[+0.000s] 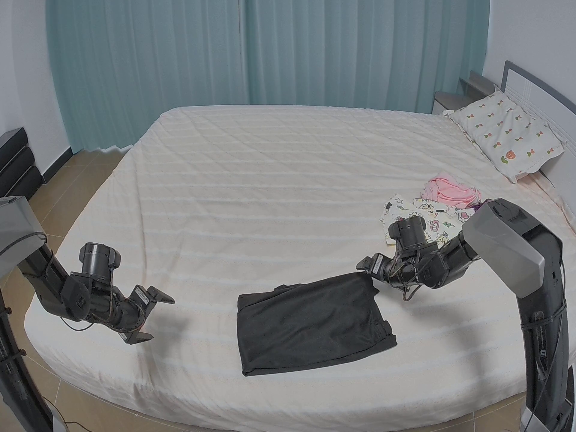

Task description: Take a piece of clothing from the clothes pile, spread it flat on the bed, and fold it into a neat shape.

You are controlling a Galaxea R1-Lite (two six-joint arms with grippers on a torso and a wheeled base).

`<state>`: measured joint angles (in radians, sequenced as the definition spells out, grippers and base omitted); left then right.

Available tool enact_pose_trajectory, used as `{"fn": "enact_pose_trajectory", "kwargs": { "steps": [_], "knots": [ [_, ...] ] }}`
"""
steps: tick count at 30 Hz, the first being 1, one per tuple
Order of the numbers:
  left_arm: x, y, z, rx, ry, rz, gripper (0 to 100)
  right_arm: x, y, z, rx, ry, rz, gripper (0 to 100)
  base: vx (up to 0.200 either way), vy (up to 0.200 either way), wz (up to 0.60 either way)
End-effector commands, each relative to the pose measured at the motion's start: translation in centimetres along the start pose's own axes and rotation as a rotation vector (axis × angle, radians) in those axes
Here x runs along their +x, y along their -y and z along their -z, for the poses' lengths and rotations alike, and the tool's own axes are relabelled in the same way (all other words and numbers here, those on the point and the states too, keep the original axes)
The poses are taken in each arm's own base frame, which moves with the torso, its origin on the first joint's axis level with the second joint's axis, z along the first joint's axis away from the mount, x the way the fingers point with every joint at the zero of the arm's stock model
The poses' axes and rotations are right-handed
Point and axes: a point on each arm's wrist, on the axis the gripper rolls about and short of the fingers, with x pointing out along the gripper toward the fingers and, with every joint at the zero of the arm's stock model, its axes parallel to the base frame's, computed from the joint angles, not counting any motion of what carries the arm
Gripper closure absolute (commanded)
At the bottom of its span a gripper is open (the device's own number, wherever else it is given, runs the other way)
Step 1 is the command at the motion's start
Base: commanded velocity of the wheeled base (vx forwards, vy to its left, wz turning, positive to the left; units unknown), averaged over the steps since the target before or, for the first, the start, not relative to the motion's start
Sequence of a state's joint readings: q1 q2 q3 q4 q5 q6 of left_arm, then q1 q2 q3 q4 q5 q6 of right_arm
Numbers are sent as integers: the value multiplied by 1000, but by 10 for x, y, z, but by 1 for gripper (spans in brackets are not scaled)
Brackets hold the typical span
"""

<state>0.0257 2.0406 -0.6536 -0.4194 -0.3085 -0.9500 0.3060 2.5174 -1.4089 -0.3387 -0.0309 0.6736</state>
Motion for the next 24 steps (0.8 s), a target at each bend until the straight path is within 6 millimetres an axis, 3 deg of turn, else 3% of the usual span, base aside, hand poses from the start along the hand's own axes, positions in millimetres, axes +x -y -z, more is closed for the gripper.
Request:
{"fn": "enact_pose_trajectory", "kwargs": {
  "steps": [1,6,16,17,24],
  "knots": [
    [0,0,0,0,-1,1,0,-52,13,6,-89,-55,-125,0,0,0,0],
    [0,0,0,1,0,2,0,-62,39,39,-275,-145,-195,0,0,0,0],
    [0,0,0,-1,0,2,0,-60,39,59,-328,-228,-241,0,0,0,0],
    [0,0,0,-1,-1,1,0,-61,39,60,-332,-231,-240,100,0,0,0],
    [0,0,0,1,0,2,0,-66,52,63,-352,-256,-215,100,0,0,0]
  ]
}}
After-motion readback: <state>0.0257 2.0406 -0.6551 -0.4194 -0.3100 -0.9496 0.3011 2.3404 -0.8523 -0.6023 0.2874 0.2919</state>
